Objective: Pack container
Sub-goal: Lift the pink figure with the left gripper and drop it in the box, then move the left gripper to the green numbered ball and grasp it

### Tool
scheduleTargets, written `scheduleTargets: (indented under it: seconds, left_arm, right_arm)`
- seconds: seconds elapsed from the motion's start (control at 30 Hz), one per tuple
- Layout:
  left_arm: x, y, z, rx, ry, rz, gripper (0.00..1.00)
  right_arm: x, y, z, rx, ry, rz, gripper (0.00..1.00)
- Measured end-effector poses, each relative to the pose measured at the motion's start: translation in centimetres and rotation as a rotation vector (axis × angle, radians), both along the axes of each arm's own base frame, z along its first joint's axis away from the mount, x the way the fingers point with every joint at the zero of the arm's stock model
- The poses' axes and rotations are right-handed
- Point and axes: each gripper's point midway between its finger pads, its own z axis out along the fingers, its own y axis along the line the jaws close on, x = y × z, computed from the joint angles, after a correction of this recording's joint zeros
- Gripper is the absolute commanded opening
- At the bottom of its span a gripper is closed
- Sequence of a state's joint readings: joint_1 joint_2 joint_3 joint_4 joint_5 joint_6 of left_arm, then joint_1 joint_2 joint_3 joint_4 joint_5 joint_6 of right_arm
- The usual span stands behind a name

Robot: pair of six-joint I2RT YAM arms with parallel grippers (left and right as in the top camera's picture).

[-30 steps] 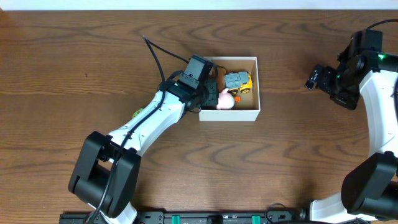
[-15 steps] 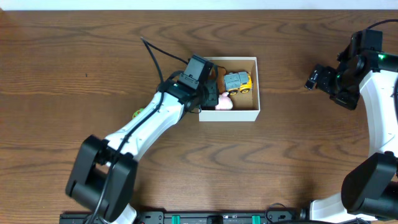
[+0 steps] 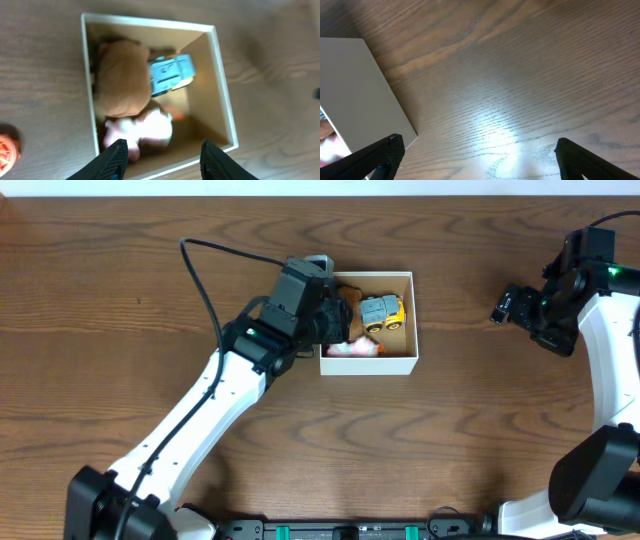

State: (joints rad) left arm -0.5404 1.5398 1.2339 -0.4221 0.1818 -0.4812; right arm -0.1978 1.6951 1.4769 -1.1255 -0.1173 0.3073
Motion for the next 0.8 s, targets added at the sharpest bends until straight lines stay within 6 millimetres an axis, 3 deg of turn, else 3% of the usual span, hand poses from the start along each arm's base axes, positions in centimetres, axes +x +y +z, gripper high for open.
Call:
scheduleTargets:
  seconds: [0.13, 0.2, 0.3, 0.47, 0.57, 0.67, 0.8]
  left_arm:
    - [0.2, 0.8, -1.3, 0.049, 0.022, 0.013, 0.59]
    - [0.2, 2.3, -1.6, 0.088, 0.033, 0.044, 0.59]
    - [0.1, 7.0, -2.6, 0.202, 0.083, 0.133, 0.61]
    - [-0.8, 15.9, -4.5, 0.363, 0.217, 0.292, 0.76]
    - [-1.6, 19.4, -5.8, 0.405, 0.305, 0.356, 0.84]
    - [-1.9, 20.7, -7.3, 0.409, 0.373, 0.373, 0.89]
    - [-2.1, 21.0, -9.9, 0.424, 0.457, 0.363, 0.90]
  right_arm:
    - [0.0, 0.0, 0.0, 0.000, 0.000, 0.000, 0.99]
    - [0.0, 0.0, 0.0, 0.000, 0.000, 0.000, 0.99]
    - [0.0, 0.0, 0.0, 0.000, 0.000, 0.000, 0.99]
    - [0.0, 0.0, 0.0, 0.001, 0.001, 0.000, 0.99]
    - [0.0, 0.0, 0.0, 0.001, 0.001, 0.000, 0.99]
    - [0.0, 0.0, 0.0, 0.001, 0.000, 0.000, 0.99]
    - [0.0, 0.0, 0.0, 0.001, 0.000, 0.000, 0.99]
